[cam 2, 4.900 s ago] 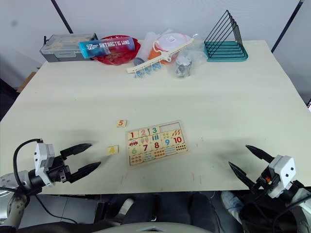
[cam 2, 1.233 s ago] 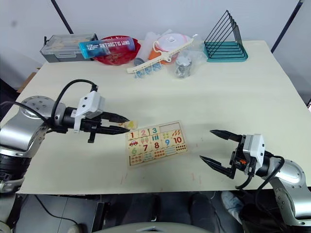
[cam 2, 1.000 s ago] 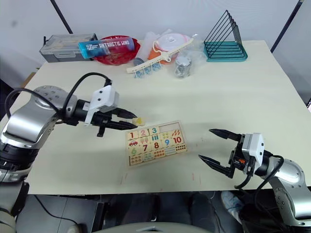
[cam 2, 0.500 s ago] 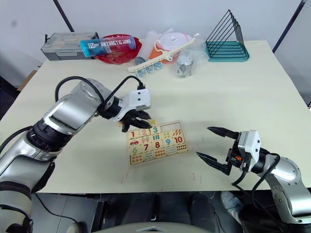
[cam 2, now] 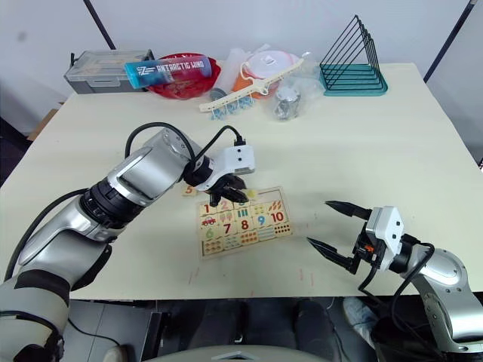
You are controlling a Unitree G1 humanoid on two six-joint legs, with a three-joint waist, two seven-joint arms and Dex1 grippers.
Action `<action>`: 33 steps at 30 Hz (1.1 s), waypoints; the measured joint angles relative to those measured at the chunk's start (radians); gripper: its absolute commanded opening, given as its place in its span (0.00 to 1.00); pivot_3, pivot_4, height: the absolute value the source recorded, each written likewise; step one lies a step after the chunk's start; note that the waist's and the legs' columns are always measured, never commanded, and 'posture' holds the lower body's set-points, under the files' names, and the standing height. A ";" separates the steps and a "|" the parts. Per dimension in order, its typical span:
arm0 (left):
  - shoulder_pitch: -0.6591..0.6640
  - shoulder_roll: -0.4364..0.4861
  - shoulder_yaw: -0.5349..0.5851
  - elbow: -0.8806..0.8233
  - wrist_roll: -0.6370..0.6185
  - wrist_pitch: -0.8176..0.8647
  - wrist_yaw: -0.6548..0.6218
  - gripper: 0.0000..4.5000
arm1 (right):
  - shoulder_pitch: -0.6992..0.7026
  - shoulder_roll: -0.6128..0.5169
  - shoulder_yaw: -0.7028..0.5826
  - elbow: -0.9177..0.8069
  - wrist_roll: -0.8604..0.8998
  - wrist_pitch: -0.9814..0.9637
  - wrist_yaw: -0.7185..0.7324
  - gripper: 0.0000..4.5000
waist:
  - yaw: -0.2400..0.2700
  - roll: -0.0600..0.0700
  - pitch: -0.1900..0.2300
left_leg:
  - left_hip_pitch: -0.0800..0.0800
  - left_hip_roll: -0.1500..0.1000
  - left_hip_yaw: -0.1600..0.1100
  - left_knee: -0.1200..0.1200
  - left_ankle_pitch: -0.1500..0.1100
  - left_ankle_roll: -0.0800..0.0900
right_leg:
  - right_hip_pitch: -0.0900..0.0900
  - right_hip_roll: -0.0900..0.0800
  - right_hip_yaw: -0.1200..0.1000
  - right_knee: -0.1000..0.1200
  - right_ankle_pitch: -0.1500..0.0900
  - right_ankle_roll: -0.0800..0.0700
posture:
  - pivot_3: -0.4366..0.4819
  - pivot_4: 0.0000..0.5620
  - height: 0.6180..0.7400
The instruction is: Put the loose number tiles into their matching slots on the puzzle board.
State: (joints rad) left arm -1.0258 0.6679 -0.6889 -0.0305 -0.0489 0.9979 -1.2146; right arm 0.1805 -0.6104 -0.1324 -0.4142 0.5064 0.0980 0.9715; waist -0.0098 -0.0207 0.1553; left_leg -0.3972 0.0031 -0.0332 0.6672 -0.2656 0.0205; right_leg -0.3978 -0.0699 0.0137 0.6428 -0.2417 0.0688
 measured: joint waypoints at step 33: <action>0.012 -0.087 -0.035 0.094 0.054 -0.035 0.055 0.22 | 0.027 -0.001 0.000 -0.001 -0.027 -0.013 -0.022 1.00 | 0.002 0.000 0.000 | 0.000 0.000 0.000 0.001 0.000 0.000 | 0.000 0.000 0.000 0.000 0.000 0.000 | 0.48 0.27 1.00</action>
State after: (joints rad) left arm -1.0133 0.5811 -0.7235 0.0631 0.0049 0.9624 -1.1600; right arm 0.2079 -0.6118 -0.1320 -0.4150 0.4797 0.0846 0.9498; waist -0.0078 -0.0206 0.1553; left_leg -0.3974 0.0028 -0.0334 0.6682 -0.2656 0.0206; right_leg -0.3977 -0.0700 0.0139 0.6431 -0.2417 0.0689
